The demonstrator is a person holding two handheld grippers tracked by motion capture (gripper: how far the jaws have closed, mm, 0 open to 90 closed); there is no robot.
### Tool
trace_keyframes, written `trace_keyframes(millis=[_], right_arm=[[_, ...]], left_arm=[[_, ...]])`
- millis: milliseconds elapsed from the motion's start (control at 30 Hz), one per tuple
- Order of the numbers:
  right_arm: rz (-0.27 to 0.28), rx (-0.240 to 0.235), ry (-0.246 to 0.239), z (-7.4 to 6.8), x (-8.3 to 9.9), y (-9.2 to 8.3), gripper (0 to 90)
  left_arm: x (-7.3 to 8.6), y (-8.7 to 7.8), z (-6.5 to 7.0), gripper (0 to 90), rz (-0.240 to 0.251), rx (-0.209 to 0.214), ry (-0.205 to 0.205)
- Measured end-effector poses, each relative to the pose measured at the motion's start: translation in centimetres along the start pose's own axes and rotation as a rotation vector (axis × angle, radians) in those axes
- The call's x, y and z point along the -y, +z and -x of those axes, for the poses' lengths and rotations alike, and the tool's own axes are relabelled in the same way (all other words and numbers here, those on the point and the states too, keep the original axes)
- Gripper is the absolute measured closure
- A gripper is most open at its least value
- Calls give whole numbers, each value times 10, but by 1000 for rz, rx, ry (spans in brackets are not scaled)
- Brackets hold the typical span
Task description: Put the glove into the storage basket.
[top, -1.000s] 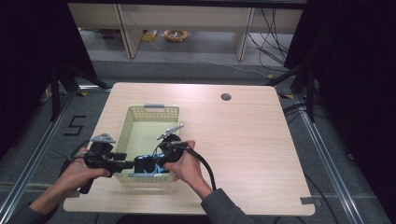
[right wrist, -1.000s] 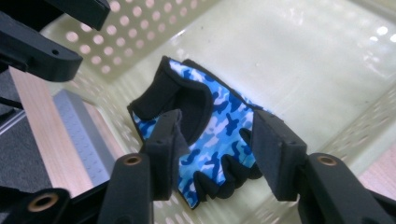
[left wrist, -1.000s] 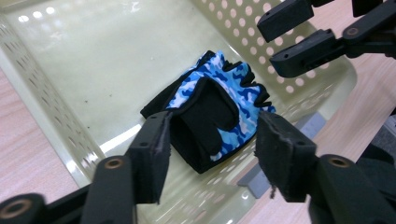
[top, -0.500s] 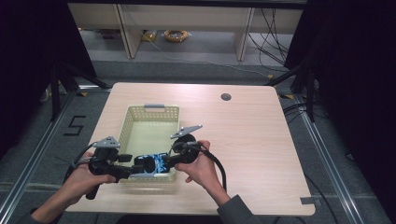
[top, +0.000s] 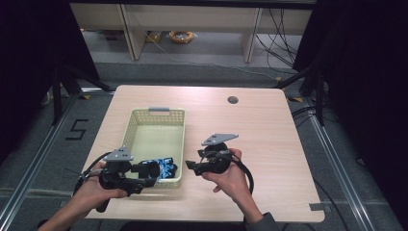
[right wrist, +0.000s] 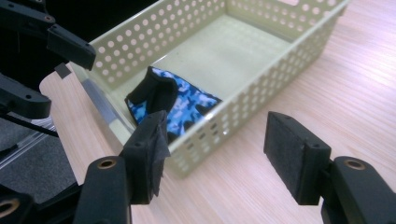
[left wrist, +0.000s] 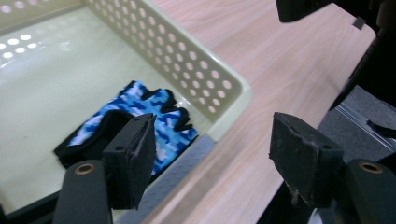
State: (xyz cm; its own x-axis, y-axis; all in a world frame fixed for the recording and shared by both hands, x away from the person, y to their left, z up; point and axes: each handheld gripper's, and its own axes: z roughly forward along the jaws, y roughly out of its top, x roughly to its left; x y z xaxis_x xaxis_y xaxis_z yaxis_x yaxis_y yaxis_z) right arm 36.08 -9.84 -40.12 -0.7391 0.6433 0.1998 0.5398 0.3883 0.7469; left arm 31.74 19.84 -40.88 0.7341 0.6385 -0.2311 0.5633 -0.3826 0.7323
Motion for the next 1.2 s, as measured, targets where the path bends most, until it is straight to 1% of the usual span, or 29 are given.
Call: trace_keyframes(millis=[33,67,100,133,167,200,300,400,467,500,533,600,633,667,700,733,800,833,867,900,933,967,1000,1033,1067,1100,1133,1167,1200], right_arm=[[15,-8,-11,3,3,-3,405],[12,8,1,3,5,-8,402],[21,11,0,4,7,-11,400],[21,7,13,5,10,-15,395],[26,15,-1,7,13,-18,390],[30,21,6,8,15,-22,385],[40,17,24,11,24,-30,375],[41,31,44,14,34,-37,369],[48,42,41,17,39,-41,365],[51,37,55,17,42,-42,363],[61,37,40,20,45,-43,363],[52,47,60,21,51,-46,363],[58,43,55,23,54,-46,363],[48,50,61,23,57,-48,362],[43,52,83,22,59,-49,362],[52,66,60,25,62,-49,362],[47,64,80,24,66,-50,362],[50,55,84,25,69,-49,361],[49,52,82,26,70,-50,359],[55,54,54,28,72,-50,357],[54,49,59,27,74,-50,356],[51,64,59,27,75,-51,350],[61,52,57,28,77,-51,344],[52,53,90,25,79,-52,342],[58,51,69,26,81,-51,337],[55,64,74,25,83,-52,328],[56,51,81,26,85,-51,325],[64,53,53,28,87,-51,324],[60,58,79,27,90,-51,322]], left_arm=[[0,1,3,313,8,0,-6],[1,2,5,312,8,13,3],[1,2,7,312,9,18,12],[1,3,10,311,15,23,8],[1,4,12,309,16,29,13],[2,5,13,307,26,36,14],[3,8,18,303,21,43,25],[6,13,22,301,26,57,30],[9,17,25,301,23,55,34],[10,18,26,301,16,59,46],[12,21,28,301,26,63,13],[15,24,29,301,22,77,14],[16,25,30,301,28,75,28],[17,27,31,301,31,94,17],[17,28,32,301,31,93,17],[18,30,34,301,33,93,4],[20,32,36,301,36,98,20],[21,34,37,301,33,98,16],[22,36,38,300,32,98,24],[23,37,39,300,37,107,32],[24,39,40,298,41,109,31],[26,41,40,297,49,112,22],[27,41,41,295,43,103,26],[28,43,41,287,44,106,36],[29,44,43,281,46,103,20],[30,45,42,276,43,101,29],[31,46,43,274,46,98,31],[33,48,43,272,55,111,25],[34,49,45,269,52,106,29]])
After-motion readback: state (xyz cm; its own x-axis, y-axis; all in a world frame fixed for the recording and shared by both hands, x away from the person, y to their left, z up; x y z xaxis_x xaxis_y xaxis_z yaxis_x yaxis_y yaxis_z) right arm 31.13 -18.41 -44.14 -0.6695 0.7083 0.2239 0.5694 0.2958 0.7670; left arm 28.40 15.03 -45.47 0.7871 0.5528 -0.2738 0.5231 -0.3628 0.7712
